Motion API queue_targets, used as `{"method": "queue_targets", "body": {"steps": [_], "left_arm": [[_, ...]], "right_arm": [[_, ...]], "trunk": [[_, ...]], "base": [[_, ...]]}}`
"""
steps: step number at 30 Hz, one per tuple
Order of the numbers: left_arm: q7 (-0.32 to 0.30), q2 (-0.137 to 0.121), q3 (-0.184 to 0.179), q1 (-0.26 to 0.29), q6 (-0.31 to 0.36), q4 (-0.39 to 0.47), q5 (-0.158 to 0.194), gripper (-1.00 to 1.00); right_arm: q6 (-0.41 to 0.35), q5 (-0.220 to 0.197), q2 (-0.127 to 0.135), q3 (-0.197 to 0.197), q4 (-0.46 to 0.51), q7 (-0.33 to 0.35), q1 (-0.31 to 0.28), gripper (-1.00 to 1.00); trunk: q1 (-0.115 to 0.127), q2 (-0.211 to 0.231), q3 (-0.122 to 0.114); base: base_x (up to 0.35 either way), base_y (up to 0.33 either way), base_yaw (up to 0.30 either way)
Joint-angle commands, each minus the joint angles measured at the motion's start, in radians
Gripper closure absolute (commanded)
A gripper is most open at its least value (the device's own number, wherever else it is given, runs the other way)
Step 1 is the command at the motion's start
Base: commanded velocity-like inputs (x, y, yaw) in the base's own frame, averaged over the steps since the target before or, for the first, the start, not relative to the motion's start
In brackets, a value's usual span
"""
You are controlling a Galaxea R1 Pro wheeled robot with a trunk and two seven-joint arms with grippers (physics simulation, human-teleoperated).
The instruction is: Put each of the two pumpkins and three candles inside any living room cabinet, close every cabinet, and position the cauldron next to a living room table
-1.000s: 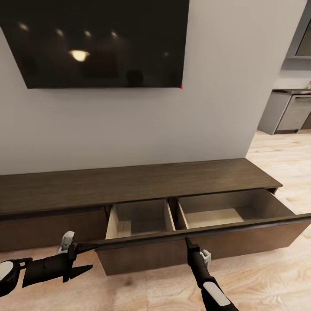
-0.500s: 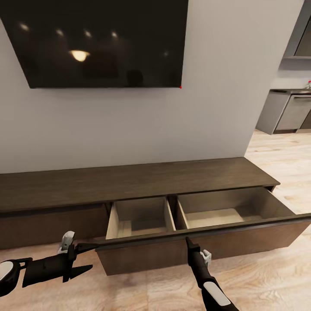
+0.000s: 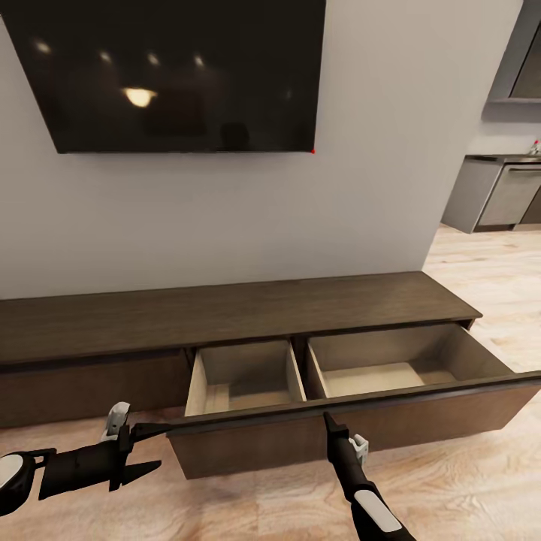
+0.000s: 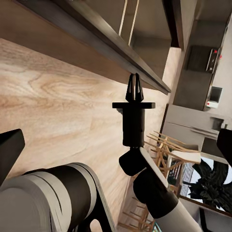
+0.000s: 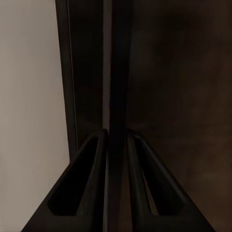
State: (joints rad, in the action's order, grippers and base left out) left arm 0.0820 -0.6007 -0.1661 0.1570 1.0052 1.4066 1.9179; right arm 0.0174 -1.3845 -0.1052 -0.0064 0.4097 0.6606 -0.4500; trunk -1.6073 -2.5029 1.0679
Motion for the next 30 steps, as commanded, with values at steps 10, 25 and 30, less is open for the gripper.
{"method": "queue_targets", "body": {"steps": [10,25,30], "left_arm": [[0.009,-0.001,-0.002,0.001,0.001,0.0,0.01,-1.0],[0.009,-0.001,-0.001,0.001,0.001,0.0,0.01,-1.0],[0.009,-0.001,-0.001,0.001,0.001,0.0,0.01,-1.0]], "right_arm": [[0.002,0.009,-0.002,0.091,0.001,0.013,-0.001,1.0],[0.004,0.01,-0.002,0.091,0.002,0.014,-0.001,1.0],[0.002,0.008,-0.002,0.09,0.001,0.013,-0.001,-1.0]], "trunk": [[0.001,-0.001,0.001],[0.001,-0.001,0.001],[0.001,-0.001,0.001]], "base": [[-0.016,0.0,0.0],[-0.014,0.0,0.0],[-0.013,0.0,0.0]]}}
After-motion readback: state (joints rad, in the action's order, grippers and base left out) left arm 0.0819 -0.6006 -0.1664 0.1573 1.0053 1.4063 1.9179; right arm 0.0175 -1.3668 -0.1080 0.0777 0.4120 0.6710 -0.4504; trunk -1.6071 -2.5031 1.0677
